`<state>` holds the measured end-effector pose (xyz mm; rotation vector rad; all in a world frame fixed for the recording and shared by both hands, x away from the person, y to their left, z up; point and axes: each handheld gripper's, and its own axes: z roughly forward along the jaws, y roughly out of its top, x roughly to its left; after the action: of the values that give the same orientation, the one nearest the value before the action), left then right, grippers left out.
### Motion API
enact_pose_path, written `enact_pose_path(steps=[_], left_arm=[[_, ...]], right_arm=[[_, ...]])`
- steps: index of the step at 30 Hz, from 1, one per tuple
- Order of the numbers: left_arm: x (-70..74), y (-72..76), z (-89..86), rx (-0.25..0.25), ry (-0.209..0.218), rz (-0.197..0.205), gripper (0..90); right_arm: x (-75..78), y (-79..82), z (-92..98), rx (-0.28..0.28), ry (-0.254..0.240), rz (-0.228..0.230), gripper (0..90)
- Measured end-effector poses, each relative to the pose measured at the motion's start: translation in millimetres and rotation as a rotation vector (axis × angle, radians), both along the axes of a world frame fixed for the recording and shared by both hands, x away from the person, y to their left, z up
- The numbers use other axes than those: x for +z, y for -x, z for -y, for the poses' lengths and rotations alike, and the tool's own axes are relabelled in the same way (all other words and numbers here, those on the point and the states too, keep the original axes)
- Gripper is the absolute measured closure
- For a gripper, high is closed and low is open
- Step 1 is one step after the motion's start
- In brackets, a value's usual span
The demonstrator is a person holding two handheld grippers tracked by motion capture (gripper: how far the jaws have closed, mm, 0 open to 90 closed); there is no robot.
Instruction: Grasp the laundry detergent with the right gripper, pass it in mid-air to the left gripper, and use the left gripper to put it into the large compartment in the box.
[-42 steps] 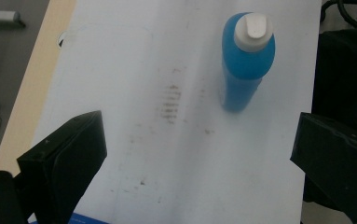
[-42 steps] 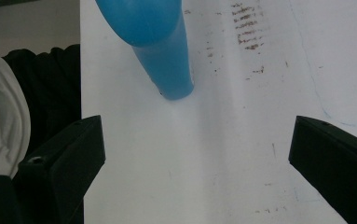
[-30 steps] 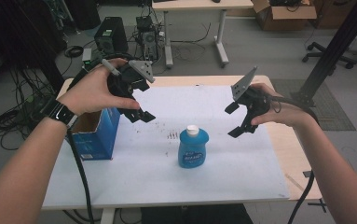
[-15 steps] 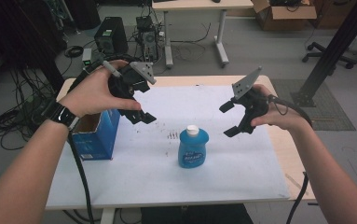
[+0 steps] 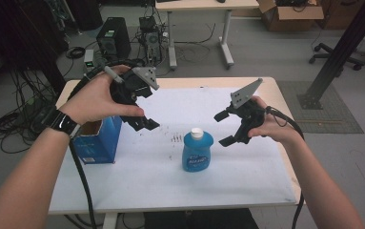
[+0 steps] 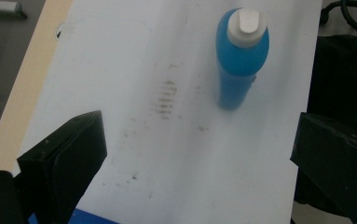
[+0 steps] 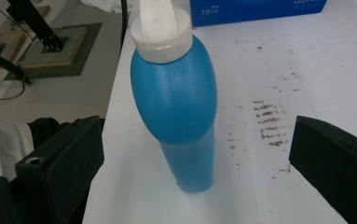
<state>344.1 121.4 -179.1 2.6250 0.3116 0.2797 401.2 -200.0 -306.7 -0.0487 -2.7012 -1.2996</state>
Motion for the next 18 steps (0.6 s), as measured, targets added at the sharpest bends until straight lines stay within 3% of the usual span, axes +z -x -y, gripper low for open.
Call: enact_pose_path(steps=[3,10,18], left_arm=[[-2.1,1.3,-0.8,0.005,0.0,-0.004,3.7],[-4.4,2.2,-2.0,0.008,0.009,-0.005,3.7],[-6.8,3.9,-2.9,0.008,0.023,-0.009,3.8]], right_arm=[[-14.3,-0.4,-5.7,0.004,-0.032,-0.032,3.0],[-31.7,1.9,-15.2,0.013,-0.095,-0.051,4.1],[-47.8,5.8,-24.8,0.022,-0.112,-0.082,4.9]])
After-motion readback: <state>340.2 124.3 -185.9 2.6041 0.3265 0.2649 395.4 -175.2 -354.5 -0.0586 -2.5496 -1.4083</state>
